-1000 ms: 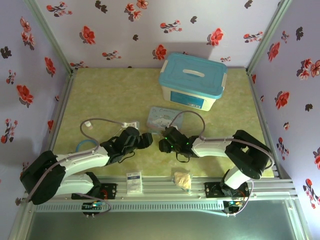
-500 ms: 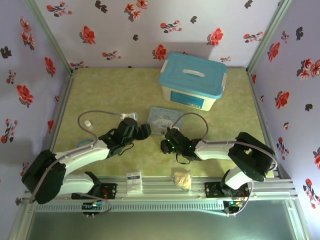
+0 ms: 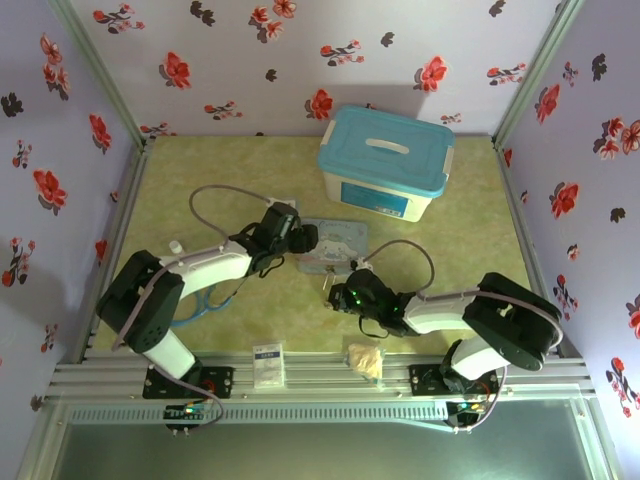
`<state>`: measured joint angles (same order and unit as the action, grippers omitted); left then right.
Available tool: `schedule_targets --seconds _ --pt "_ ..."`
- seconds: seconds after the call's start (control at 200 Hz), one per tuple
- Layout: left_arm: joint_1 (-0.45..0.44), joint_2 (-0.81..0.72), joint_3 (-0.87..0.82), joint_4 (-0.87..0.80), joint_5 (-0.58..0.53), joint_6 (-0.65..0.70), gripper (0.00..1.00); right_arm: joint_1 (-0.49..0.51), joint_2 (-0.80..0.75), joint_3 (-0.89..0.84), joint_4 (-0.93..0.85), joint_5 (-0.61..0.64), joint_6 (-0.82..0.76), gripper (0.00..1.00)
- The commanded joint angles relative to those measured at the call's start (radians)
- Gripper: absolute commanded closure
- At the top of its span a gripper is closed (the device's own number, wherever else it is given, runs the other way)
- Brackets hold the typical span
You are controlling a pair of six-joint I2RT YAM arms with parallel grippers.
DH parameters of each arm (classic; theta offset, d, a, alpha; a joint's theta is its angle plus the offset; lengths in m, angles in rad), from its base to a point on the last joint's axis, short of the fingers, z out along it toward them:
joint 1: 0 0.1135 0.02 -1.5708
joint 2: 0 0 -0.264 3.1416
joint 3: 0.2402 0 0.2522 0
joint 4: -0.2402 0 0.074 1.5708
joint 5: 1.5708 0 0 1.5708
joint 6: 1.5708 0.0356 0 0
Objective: Unlock the padlock with the key
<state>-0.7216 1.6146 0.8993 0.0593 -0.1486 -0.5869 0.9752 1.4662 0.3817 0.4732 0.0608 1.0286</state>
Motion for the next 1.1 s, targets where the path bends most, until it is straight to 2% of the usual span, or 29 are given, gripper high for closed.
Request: schedule_targets --seconds 0.0,0.175,0.495,0.635,0.895,1.095 --pt "-0.002 0.016 0.001 -0.029 -0.018 0.035 0.29 -0.005 0.045 -0.036 0.099 0.043 0.11 0.94" --pt "-0.011 0.017 -0.039 -0.016 -0.037 0.037 0.3 0.001 0.147 -0.055 0.27 0.094 0.227 0.96" --pt "-0.021 0.038 -0.073 0.008 -0.031 0.055 0.36 0.053 0.292 -0.09 0.477 0.308 0.37 1.0" --pt "-0.021 0.051 -0.088 0.026 -0.026 0.066 0.46 0.056 0.325 -0.113 0.59 0.354 0.352 1.0" --pt "-0.021 0.079 -0.095 0.039 -0.021 0.073 0.51 0.062 0.367 -0.151 0.741 0.443 0.372 1.0" --pt "-0.021 0.07 -0.108 0.053 -0.021 0.086 0.52 0.063 0.366 -0.15 0.72 0.51 0.425 1.0"
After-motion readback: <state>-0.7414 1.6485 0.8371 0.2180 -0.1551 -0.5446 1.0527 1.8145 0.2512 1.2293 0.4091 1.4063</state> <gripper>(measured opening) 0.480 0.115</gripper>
